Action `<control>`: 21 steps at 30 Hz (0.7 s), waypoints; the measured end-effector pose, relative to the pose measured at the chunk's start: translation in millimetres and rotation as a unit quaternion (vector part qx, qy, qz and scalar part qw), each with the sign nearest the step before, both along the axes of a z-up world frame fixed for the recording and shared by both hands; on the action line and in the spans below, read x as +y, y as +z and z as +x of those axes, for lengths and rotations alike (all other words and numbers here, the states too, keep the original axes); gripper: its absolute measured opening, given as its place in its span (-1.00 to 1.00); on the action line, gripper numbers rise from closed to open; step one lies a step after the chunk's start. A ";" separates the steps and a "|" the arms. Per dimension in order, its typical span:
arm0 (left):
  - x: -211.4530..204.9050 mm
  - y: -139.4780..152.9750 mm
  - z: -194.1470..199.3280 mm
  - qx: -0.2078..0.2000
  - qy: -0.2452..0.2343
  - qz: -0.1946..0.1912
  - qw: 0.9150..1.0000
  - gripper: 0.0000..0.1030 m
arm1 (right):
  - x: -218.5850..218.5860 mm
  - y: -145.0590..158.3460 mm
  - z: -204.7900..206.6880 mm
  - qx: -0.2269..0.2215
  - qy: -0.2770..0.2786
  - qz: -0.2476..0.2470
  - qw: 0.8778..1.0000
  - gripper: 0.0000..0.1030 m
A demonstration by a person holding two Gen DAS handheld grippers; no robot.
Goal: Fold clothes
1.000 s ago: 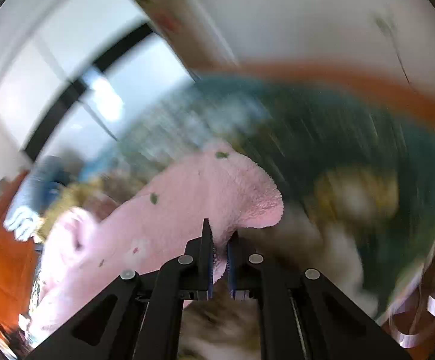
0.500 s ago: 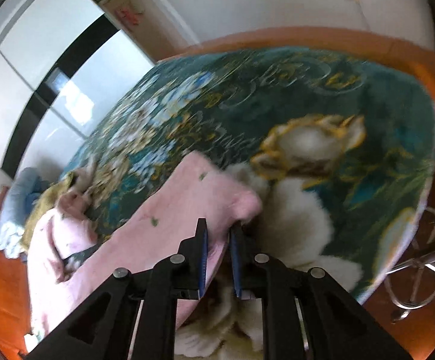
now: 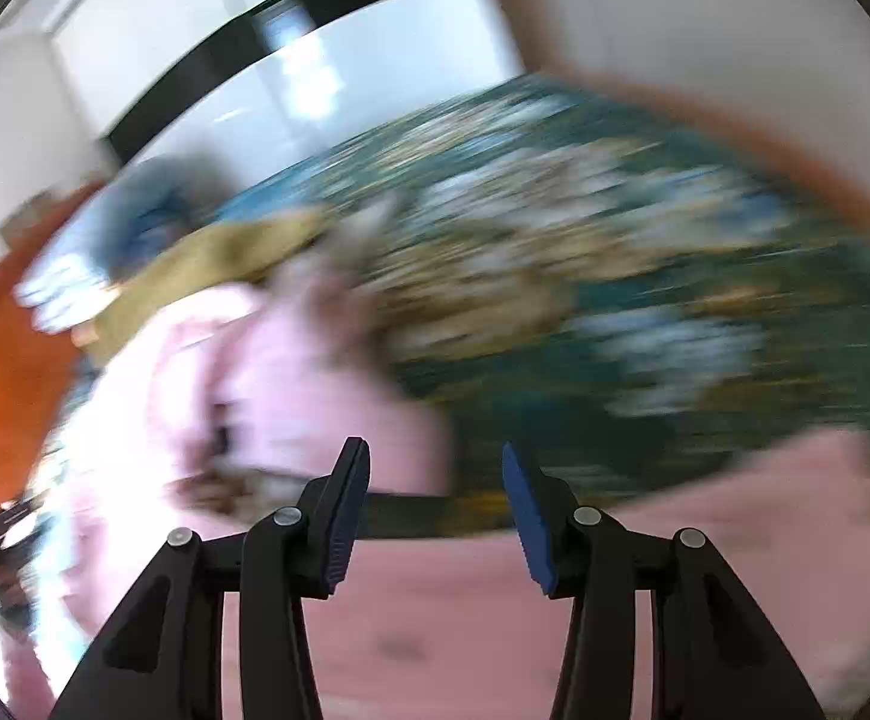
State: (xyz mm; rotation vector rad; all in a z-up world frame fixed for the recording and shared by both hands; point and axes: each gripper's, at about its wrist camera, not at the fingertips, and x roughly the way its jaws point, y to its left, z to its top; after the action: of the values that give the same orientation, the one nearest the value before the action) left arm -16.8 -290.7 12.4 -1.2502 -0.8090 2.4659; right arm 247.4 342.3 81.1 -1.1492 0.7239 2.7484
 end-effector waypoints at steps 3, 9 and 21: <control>27.8 -13.5 -35.4 -0.020 -0.023 -0.004 1.000 0.26 | -37.0 -12.5 -35.9 -0.010 0.048 -0.016 0.999 -0.08; 68.9 -24.3 -48.2 -0.023 -0.086 -0.040 0.995 -0.13 | -81.9 -30.3 -56.3 -0.047 0.106 0.082 0.990 0.11; 57.3 32.8 -26.7 0.052 -0.006 -0.073 0.996 -0.72 | -138.9 -72.5 -115.5 -0.099 0.147 0.266 0.948 0.27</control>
State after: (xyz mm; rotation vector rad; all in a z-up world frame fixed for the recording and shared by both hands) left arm -43.5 -233.3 45.3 -1.1582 -0.6020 2.5961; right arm 131.9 203.4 8.6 -1.4457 -0.2253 2.7180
